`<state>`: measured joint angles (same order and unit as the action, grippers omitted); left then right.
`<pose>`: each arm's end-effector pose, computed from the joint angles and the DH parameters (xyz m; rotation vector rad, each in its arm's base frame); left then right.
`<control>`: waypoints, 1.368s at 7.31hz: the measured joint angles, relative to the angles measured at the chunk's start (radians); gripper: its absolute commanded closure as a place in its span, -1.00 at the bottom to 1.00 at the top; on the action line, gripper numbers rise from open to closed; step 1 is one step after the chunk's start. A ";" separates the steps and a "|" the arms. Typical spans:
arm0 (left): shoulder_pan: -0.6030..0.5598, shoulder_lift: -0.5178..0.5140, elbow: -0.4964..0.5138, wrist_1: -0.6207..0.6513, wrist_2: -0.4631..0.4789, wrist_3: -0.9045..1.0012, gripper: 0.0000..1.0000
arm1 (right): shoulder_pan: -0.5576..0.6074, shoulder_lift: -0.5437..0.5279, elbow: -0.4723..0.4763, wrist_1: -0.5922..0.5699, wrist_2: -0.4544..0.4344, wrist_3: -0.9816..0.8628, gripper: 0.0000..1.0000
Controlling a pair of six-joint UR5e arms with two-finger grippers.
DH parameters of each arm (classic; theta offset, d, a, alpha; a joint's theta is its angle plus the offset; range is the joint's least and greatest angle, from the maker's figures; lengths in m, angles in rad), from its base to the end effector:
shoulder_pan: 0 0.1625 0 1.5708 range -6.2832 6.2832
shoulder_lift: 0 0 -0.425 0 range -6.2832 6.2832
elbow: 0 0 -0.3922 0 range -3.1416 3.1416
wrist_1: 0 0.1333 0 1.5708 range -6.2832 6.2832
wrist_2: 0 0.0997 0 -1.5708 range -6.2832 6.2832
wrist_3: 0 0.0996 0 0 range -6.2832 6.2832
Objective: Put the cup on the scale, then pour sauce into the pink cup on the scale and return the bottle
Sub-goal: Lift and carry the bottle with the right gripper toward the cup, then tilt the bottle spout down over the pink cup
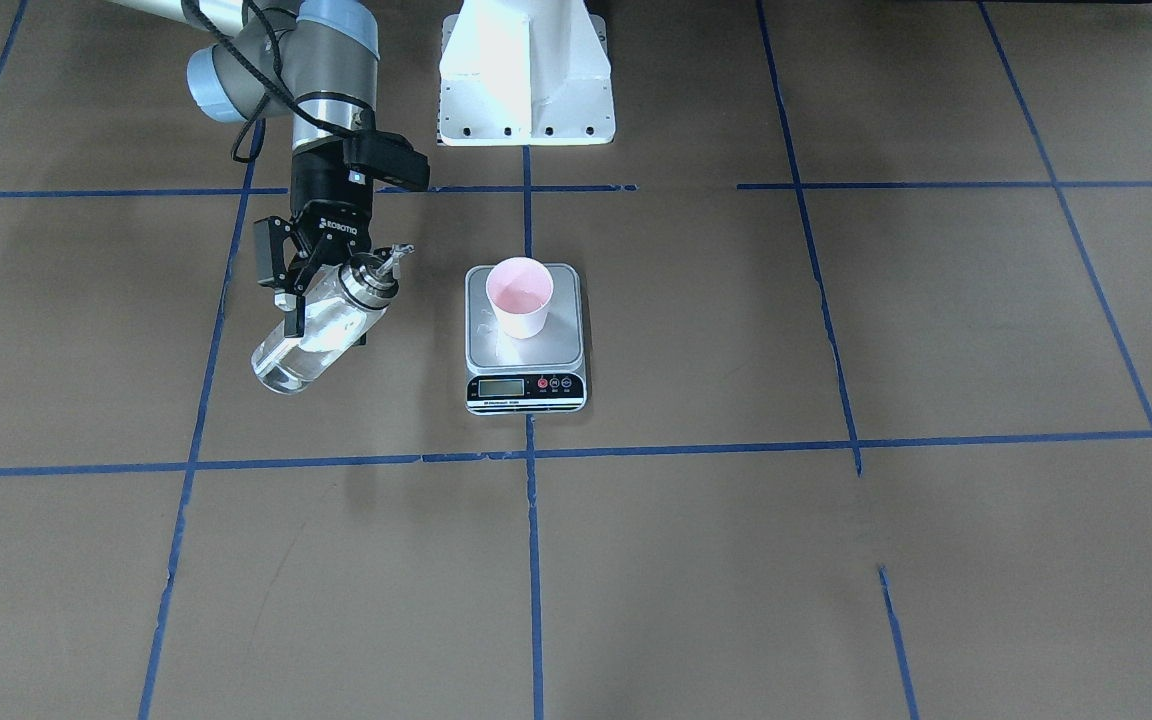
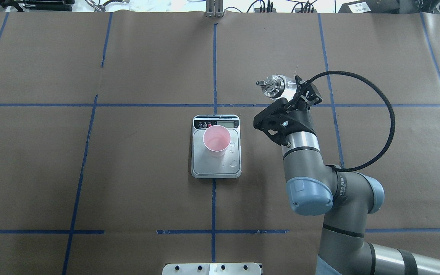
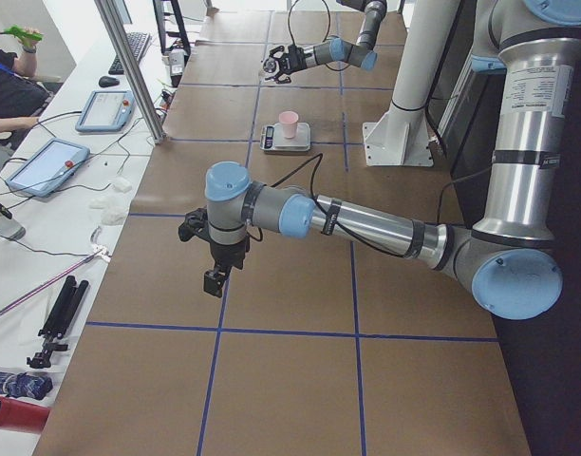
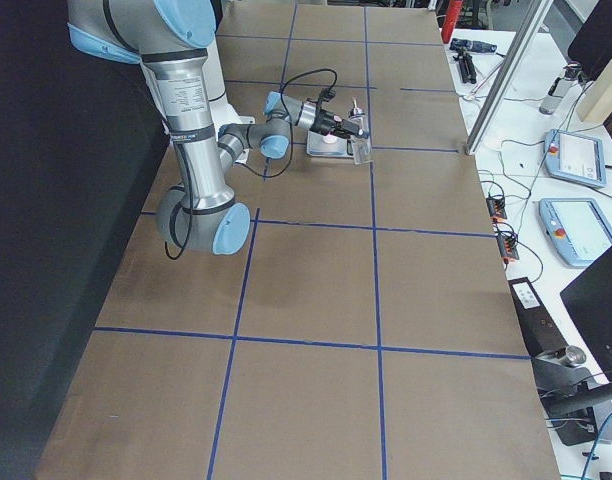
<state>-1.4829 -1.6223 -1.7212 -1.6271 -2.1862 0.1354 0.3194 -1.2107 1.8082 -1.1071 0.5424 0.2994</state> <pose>-0.0296 -0.5279 0.5615 0.2654 0.6080 0.2945 -0.4702 -0.3857 0.2776 1.3209 -0.0118 -0.2654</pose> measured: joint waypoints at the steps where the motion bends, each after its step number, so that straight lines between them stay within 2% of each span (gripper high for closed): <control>1: -0.009 0.000 0.037 -0.069 0.000 -0.050 -1.00 | -0.014 0.017 -0.033 -0.003 -0.053 -0.040 1.00; 3: -0.027 0.002 0.091 -0.170 -0.001 -0.077 -1.00 | -0.051 0.033 -0.085 -0.005 -0.166 -0.135 1.00; 5: -0.035 0.002 0.135 -0.233 -0.001 -0.080 -1.00 | -0.096 0.035 -0.099 -0.006 -0.251 -0.213 1.00; 10: -0.042 0.002 0.160 -0.248 -0.001 -0.080 -1.00 | -0.135 0.035 -0.107 -0.014 -0.357 -0.440 1.00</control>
<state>-1.5252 -1.6202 -1.5615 -1.8749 -2.1874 0.0555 0.1842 -1.1753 1.7008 -1.1211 0.1849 -0.1404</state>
